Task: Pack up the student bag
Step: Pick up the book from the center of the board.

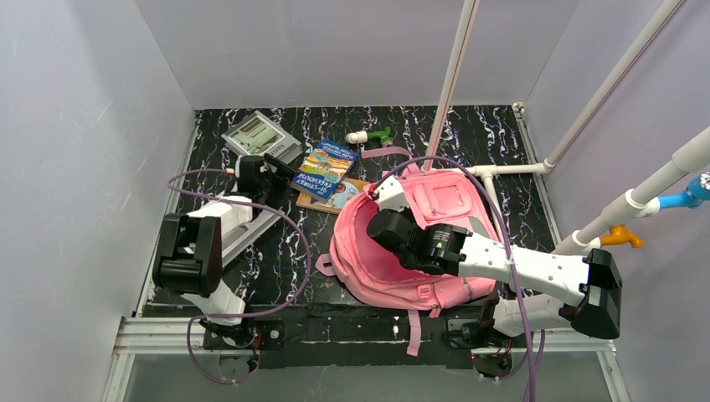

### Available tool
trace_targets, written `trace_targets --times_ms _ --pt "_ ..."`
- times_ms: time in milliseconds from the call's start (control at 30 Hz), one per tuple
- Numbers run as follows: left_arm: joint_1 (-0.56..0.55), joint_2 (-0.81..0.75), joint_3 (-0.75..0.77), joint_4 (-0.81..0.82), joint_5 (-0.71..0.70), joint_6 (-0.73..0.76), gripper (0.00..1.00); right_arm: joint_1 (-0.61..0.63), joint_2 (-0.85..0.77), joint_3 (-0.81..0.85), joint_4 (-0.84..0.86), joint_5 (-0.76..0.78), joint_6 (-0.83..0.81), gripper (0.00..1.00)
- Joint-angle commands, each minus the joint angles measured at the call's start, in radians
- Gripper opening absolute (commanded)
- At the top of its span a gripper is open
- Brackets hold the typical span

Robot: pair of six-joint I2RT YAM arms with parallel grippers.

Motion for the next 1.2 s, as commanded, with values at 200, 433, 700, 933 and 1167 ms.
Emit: trace_targets --times_ms 200,433,700,933,1167 --pt "-0.037 0.133 0.001 0.129 -0.066 -0.134 0.83 -0.003 -0.035 0.032 0.111 0.026 -0.025 0.01" --pt "-0.052 0.186 0.009 0.142 -0.146 -0.117 0.81 -0.003 -0.032 0.046 0.111 0.026 -0.03 0.01" --pt "-0.059 0.254 0.019 0.158 -0.225 -0.086 0.78 -0.003 -0.043 0.056 0.1 0.037 -0.038 0.01" --pt "-0.07 0.314 0.028 0.23 -0.212 -0.077 0.75 -0.003 -0.053 0.058 0.107 0.037 -0.044 0.01" --pt "-0.077 0.337 -0.045 0.497 -0.194 -0.116 0.42 -0.003 -0.046 0.064 0.11 0.034 -0.055 0.01"
